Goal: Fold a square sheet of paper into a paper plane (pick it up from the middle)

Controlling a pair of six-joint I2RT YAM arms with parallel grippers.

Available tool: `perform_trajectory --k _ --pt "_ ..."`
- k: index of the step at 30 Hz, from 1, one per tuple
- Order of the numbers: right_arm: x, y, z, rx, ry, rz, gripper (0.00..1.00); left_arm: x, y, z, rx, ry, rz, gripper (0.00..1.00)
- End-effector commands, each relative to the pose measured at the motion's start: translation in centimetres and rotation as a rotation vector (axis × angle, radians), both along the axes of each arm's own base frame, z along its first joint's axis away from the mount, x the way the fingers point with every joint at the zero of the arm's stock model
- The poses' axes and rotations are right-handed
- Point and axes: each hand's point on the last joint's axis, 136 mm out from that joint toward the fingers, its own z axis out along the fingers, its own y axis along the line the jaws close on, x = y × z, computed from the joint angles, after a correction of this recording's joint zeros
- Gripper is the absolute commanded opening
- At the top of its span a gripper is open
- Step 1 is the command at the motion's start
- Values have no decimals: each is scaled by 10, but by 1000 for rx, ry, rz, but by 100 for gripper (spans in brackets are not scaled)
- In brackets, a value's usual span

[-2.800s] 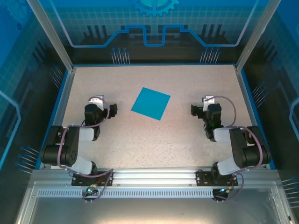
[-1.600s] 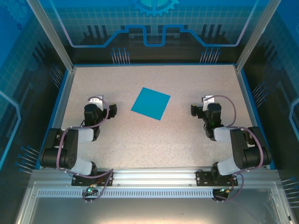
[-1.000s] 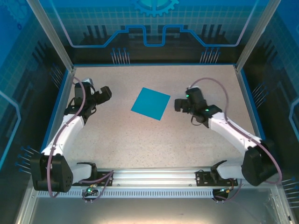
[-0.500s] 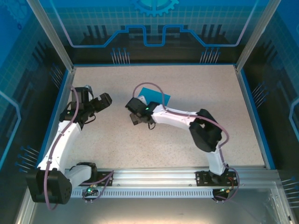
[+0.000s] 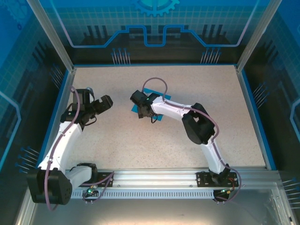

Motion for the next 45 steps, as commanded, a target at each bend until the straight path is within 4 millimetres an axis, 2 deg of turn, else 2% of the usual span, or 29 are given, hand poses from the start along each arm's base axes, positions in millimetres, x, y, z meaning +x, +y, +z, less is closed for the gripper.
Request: perform_trajectory --k 1,6,11,15,18,21,25,28,31,34,37,45 --pt "3 -1 -20 19 80 -64 99 -1 -5 -5 -10 20 -25 98" --pt "13 0 -35 -31 110 -54 99 0 -6 -8 -11 28 -28 98" --pt "-3 10 -44 -44 175 53 99 2 -7 -8 -13 34 -32 98" --pt "-38 19 -51 -50 263 204 99 3 -6 -9 -13 35 -32 98" --pt "-69 15 -52 -20 324 277 99 2 -7 -10 -16 42 -31 98" --pt "-101 -1 -55 -6 384 321 98 1 -7 -12 -19 49 -33 98" --pt "-142 -31 -54 -33 441 406 98 1 -8 -12 -26 49 -35 99" --pt "-155 -53 -46 -61 440 435 98 1 -10 -13 -37 51 -41 98" --pt "-151 -52 -27 -36 391 417 98 1 -11 -13 -43 52 -44 99" --pt "-138 -28 4 65 299 385 99 1 -12 -13 -43 52 -45 98" --pt "-124 -8 20 140 232 351 99 0 -11 -13 -41 56 -45 99" --pt "-102 6 -1 59 266 358 99 0 -11 -13 -42 54 -44 98"
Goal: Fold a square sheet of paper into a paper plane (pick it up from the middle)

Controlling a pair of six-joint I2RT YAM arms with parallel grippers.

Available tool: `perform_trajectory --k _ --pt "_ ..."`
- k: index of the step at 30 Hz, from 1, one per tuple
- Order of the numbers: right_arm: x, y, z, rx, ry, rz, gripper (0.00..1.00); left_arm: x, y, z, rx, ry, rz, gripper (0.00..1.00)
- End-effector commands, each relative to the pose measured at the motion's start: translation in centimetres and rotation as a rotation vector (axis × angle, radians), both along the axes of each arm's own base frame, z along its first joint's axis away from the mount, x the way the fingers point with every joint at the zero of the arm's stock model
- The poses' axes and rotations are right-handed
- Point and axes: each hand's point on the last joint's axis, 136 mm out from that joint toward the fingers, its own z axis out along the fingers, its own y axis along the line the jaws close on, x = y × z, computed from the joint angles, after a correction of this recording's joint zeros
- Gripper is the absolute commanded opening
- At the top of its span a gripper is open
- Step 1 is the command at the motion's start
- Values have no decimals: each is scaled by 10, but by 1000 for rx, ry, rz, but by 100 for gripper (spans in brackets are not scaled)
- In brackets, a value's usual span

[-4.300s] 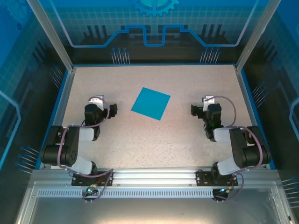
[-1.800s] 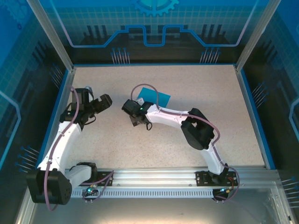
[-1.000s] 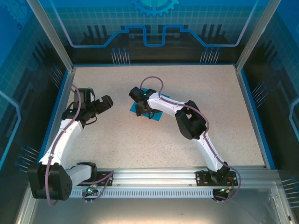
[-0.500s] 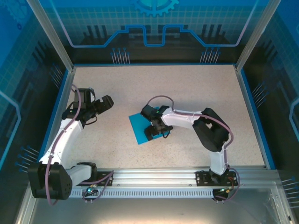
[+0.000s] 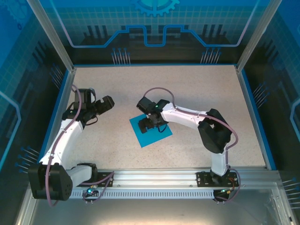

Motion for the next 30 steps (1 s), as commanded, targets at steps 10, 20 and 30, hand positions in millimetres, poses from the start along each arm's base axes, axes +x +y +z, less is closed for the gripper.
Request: perform_trajectory --k 10,20,30 --pt "10 4 -40 -116 80 -17 95 -3 -5 -4 -18 26 -19 99" --pt "-5 -15 -78 -170 173 -57 89 -3 -6 -5 -17 33 -21 99" --pt "-27 -30 -107 -213 249 -76 80 -2 -6 -7 -17 40 -21 98"
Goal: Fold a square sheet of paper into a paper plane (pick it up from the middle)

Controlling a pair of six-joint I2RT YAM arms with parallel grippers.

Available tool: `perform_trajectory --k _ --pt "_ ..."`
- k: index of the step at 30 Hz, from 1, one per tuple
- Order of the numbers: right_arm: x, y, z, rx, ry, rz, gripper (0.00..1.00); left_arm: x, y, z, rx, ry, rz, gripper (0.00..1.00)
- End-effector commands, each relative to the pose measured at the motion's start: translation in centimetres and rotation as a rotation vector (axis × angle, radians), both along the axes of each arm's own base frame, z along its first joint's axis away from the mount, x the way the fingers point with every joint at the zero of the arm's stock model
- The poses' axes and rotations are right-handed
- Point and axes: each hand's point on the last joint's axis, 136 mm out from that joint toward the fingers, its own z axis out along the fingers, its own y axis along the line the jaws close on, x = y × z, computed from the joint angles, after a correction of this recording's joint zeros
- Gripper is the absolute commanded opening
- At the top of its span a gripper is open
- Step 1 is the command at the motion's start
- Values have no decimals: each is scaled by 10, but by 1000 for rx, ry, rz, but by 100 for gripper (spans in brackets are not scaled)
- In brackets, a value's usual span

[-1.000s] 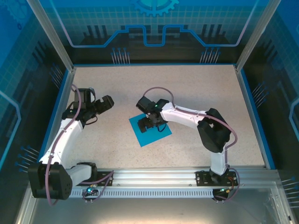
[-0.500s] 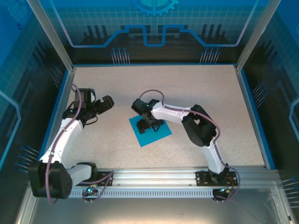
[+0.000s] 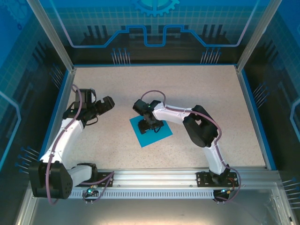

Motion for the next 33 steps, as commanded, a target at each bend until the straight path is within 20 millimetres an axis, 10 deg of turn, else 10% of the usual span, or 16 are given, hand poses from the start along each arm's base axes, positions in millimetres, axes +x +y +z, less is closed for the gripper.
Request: perform_trajectory --k 1,17,24,33 --pt "-32 -37 -56 -145 154 -33 78 -2 -6 0 -18 18 -21 99" --pt "-19 -12 -15 -34 78 -21 52 -3 -6 -1 -22 24 -22 99" --pt "-11 36 49 402 29 -26 27 -3 -16 -5 -85 38 -34 98" --pt "-3 26 98 824 65 -118 20 -4 -58 -11 -261 28 -141 95"
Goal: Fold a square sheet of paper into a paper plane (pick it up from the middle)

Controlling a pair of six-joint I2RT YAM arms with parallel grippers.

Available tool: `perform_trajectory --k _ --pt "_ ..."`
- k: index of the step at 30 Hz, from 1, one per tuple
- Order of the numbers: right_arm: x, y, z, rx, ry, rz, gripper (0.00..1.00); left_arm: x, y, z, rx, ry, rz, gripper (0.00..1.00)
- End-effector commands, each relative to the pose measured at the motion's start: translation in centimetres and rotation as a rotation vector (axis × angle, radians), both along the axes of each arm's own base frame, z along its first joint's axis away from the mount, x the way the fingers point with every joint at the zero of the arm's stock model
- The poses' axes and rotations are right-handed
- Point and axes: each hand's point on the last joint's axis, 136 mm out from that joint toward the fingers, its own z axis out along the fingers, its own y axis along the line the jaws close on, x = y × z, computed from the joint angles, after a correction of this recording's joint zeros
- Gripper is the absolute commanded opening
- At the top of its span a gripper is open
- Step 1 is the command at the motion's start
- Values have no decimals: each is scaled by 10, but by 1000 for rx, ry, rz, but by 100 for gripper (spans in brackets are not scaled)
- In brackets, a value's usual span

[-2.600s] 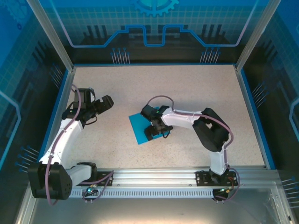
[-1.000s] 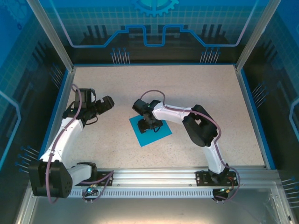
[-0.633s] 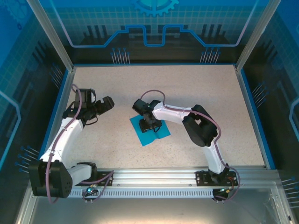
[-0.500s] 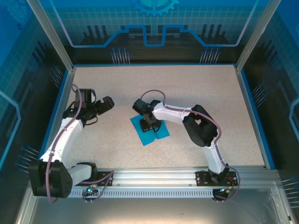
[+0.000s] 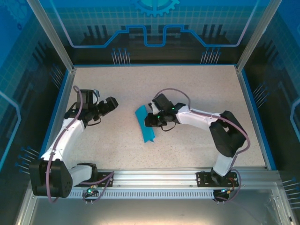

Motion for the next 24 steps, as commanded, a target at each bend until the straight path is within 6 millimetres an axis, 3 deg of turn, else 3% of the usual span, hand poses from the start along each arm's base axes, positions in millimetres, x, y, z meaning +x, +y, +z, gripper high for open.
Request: perform_trajectory --k 1,6,13,24 --pt "2 7 19 182 26 -1 20 -4 -34 -8 -125 17 -83 94" --pt "5 -19 -5 168 72 -66 20 -7 -77 -25 -203 50 -170 85" --pt "6 -50 -39 38 111 -120 21 -8 -133 -44 -241 83 -280 66" --pt "3 -69 -70 -62 183 -185 22 -7 -197 -67 -262 122 -395 41"
